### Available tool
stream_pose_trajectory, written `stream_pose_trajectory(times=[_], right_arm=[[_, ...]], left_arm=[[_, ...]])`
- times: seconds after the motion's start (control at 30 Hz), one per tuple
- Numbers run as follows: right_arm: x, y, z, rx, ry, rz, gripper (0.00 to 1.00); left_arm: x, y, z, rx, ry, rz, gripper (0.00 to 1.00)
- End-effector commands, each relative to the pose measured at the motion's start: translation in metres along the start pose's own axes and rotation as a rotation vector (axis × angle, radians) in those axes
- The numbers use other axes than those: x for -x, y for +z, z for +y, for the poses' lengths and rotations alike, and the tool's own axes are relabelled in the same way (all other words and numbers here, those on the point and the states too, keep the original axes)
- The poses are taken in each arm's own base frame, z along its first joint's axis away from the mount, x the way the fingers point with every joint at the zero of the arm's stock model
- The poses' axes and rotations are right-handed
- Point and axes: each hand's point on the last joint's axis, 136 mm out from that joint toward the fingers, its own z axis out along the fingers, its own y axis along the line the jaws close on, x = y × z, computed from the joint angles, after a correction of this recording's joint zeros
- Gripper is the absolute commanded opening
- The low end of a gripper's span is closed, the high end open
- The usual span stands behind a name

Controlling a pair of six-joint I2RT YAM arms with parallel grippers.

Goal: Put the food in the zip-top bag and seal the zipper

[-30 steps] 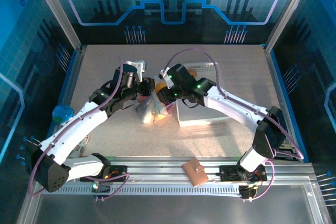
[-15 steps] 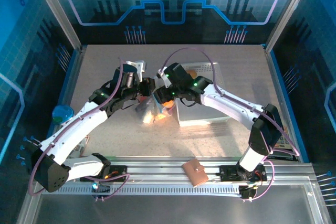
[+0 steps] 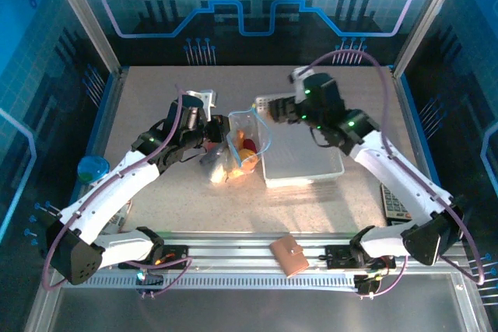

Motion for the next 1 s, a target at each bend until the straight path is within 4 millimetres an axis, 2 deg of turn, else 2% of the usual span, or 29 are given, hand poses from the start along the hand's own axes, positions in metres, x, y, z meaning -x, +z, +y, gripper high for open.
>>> stream_pose_trajectory(times=[0.0,0.17,0.33,0.6,0.7,0.83,0.9,0.97], right_arm=[[-0.025,0.023,-0.043,-0.129,0.094,0.070,0.86],[-0.051,0.068,-0.071,-0.196,0.247,0.102,0.94],[-0.071,0.118,-0.075,-0.215,0.322,0.129,0.95],[-0.104,0.188,-0.084,-0.292,0.288,0.251,0.98],[-0.115,0.204,-0.084,-0.291,0.295,0.272,0.98],[-0.120,0.207,-0.075,-0.267,0.300,0.283,0.98],[-0.119,0.204,-0.070,-0.257,0.295,0.274,0.98],[-0.117,0.201,-0.069,-0.249,0.295,0.266,0.98]], left_arm=[[0.015,-0.012,-0.007,-0.021,0.003,-0.037,0.12],[0.016,-0.012,-0.008,-0.024,-0.001,-0.039,0.12],[0.015,-0.013,-0.007,-0.018,0.004,-0.034,0.14],[0.015,-0.013,-0.005,-0.007,0.009,-0.037,0.15],[0.015,-0.013,-0.005,-0.008,0.008,-0.035,0.15],[0.014,-0.011,-0.010,-0.031,0.013,-0.020,0.15],[0.010,-0.012,-0.023,-0.071,0.048,-0.010,0.15],[0.004,-0.016,-0.039,-0.055,0.151,-0.018,0.20]])
